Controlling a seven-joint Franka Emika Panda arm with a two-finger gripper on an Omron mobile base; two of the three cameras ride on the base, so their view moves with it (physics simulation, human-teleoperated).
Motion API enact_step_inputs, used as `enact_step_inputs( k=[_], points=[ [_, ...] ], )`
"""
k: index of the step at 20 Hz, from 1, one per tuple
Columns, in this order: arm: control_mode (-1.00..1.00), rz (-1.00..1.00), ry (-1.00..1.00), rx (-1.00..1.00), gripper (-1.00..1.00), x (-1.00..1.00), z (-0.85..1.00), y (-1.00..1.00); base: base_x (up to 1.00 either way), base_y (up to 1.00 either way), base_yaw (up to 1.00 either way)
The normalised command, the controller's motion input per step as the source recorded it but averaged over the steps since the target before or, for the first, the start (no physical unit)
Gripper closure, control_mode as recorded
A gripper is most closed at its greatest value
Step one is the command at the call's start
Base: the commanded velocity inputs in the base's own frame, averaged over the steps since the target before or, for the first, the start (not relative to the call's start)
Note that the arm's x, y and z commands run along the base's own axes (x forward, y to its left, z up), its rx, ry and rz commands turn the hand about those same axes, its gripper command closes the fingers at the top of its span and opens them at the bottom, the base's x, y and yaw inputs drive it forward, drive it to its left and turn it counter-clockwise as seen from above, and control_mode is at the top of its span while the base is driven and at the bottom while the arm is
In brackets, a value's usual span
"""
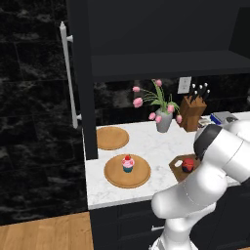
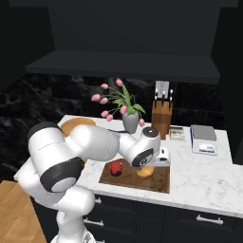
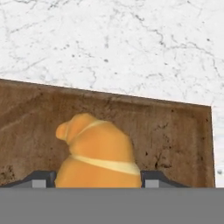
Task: From the different types of pastries on the counter, select a croissant and place it on the cutting board. Then retrieve a jar of jam from the cabinet and place it alongside the croissant on the cutting board.
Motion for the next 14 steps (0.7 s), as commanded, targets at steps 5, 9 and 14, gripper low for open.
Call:
enact_step_inputs(
  k=[5,9,14],
  points=[
    [-1.00,0.00,0.09,0.00,1.00,-0.30,-0.24,0.24,0.00,0.00,0.00],
    [-1.00,0.00,0.12,0.00,-1.00,-0.36,-0.34,0.54,0.00,0.00,0.00],
    [-1.00,0.00,0.06,0.00,-1.00,-0.03,0.13,0.09,0.00,0.00,0.00]
  ],
)
